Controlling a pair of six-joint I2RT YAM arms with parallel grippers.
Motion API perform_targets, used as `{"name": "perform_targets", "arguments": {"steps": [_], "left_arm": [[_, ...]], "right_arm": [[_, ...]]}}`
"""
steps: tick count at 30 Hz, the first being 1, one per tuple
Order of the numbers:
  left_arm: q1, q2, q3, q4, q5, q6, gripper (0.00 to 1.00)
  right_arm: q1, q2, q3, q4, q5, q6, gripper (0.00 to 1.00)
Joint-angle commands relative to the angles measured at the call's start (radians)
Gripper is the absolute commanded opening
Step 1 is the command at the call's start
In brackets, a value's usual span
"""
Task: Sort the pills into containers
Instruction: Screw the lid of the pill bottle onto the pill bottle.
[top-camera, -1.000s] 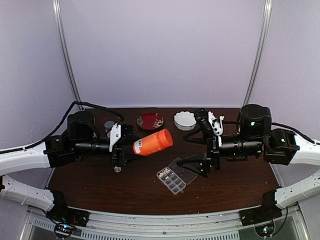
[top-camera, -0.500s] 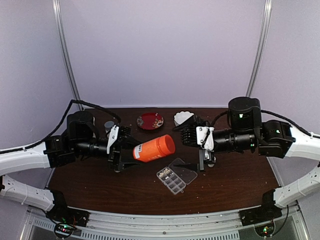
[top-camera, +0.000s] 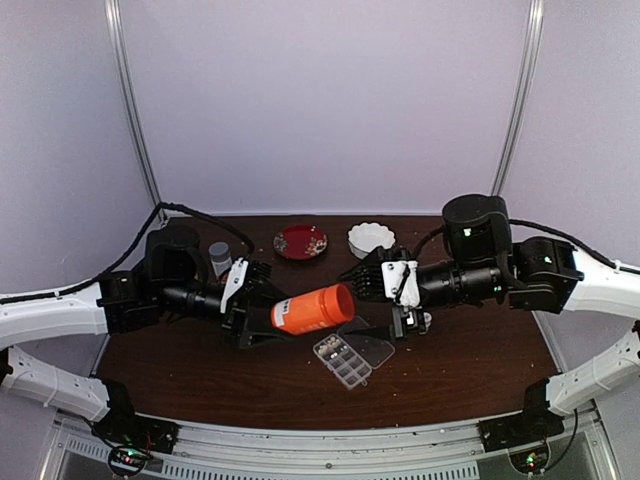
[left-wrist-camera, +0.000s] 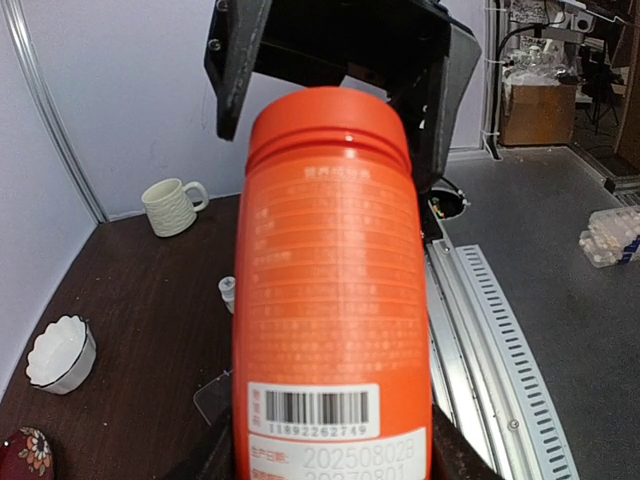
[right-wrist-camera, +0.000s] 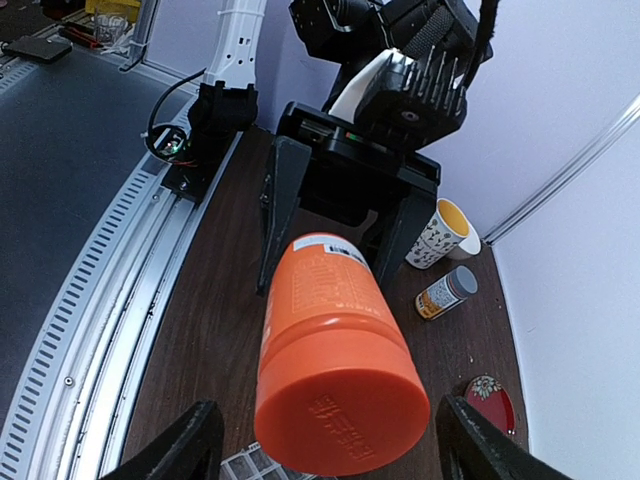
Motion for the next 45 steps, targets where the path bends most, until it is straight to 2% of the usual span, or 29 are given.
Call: {"name": "perform_targets", "arguments": {"steps": [1,3,7,13,18,21,25,27,30,32,37,40,43,45], "left_arm": [[-0.001,0.007,0.036,0.039,0.031,-0.011,0.00],[-0.001,0.009,0.036,0.040,0.033,-0.014,0.00],[-0.002,0.011,0.036,0.040,0.033,-0.016,0.00],[-0.002,0.012,0.032,0.043,0.032,-0.018,0.00],[-0.003,0.012,0.029,0.044,0.023,-0.020,0.00],[-0.004,0.008,0.027,0.044,0.012,-0.020,0.00],[-0.004,-0.004,0.017,0.044,-0.029,-0.014,0.00],[-0.004,-0.009,0.011,0.047,-0.053,-0.006,0.00],[-0.004,-0.005,0.009,0.052,-0.086,0.008,0.00],[-0.004,0.004,0.016,0.050,-0.109,0.020,0.00],[-0.004,0.023,0.035,0.045,-0.195,0.063,0.00],[-0.010,0.028,0.050,0.027,-0.250,0.100,0.00],[-0.021,0.028,0.068,0.008,-0.314,0.138,0.00],[-0.034,0.028,0.076,-0.034,-0.360,0.164,0.00]], "right_arm": [[0.005,0.015,0.036,-0.010,-0.024,0.008,0.75],[0.005,0.020,0.038,-0.014,-0.028,0.009,0.74],[0.004,0.025,0.043,-0.019,-0.030,0.013,0.66],[0.005,0.033,0.046,-0.012,-0.035,0.036,0.47],[0.005,0.047,0.041,0.009,-0.066,0.137,0.40],[0.005,0.059,0.042,0.034,-0.051,0.296,0.37],[0.005,0.081,0.056,0.047,0.017,0.668,0.19],[0.004,0.107,0.081,0.017,0.017,0.853,0.14],[0.009,0.126,0.075,0.028,-0.025,1.091,0.11],[0.016,0.116,0.042,0.055,0.019,1.236,0.09],[0.016,0.065,-0.073,0.178,0.090,1.525,0.08],[0.015,0.063,-0.077,0.191,0.110,1.613,0.10],[0.001,0.087,-0.060,0.192,0.083,1.709,0.14],[-0.018,0.101,-0.085,0.258,0.026,1.802,0.18]]}}
